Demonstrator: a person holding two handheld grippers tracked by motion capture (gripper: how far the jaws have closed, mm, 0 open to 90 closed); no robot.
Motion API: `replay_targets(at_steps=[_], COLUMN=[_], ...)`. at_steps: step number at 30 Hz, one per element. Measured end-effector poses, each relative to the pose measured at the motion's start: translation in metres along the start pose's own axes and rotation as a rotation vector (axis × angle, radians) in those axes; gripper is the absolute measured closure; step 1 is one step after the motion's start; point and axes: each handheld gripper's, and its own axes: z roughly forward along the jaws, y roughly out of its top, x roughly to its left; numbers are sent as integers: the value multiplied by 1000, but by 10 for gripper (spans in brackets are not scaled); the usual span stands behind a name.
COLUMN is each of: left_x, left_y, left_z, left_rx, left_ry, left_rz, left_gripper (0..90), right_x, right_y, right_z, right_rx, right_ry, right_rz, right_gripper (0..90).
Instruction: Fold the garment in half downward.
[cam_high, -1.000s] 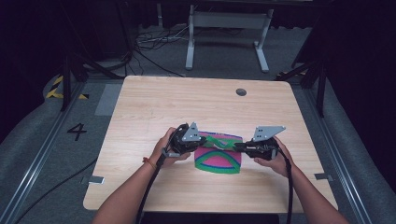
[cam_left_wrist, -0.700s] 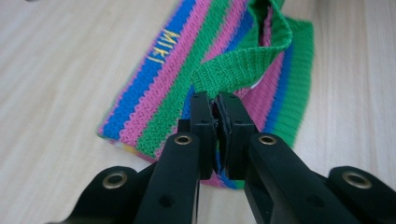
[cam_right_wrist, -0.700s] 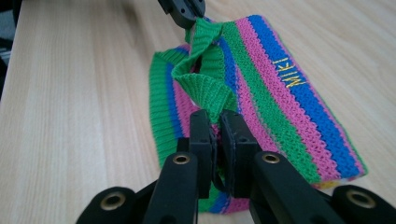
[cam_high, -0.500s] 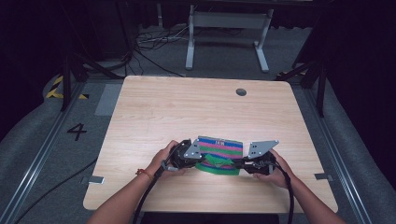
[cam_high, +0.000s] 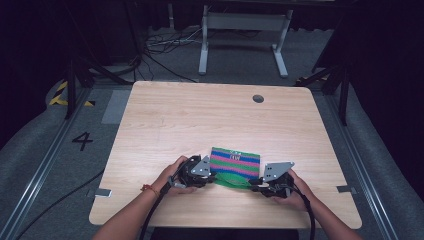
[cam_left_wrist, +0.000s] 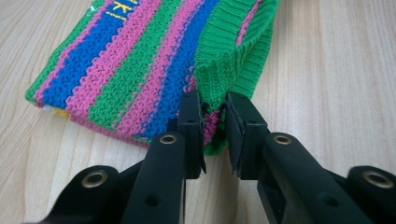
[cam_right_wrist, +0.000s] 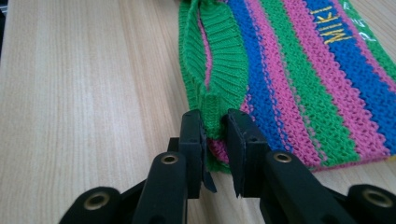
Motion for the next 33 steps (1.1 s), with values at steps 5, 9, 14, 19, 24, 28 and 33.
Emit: replay_targets(at_steps=[5, 9, 14, 19, 24, 28, 33], left_x=[4, 7, 10, 10, 10, 8, 8], left_y=[-5, -3, -2, -1, 1, 5, 6], left_z=[4, 8, 11, 12, 12, 11, 7], left_rx=[-46, -48, -52, -56, -55, -43, -48], left_ry=[27, 64, 85, 77, 62, 61, 59], left_rz=[-20, -29, -38, -59, -78, -72, -71], left_gripper=[786, 799, 796, 769, 738, 693, 630], right_x=[-8, -17, -25, -28, -24, -22, -21], right_y=[-6, -8, -8, -10, -7, -6, -8], right_z=[1, 1, 2, 1, -1, -2, -7], right_rx=[-36, -46, -48, -49, -33, -32, -38], right_ry=[-8, -50, -78, -80, -91, -94, -101], right_rz=[10, 31, 41, 54, 63, 58, 73], right_gripper=[786, 786, 785, 762, 721, 691, 674])
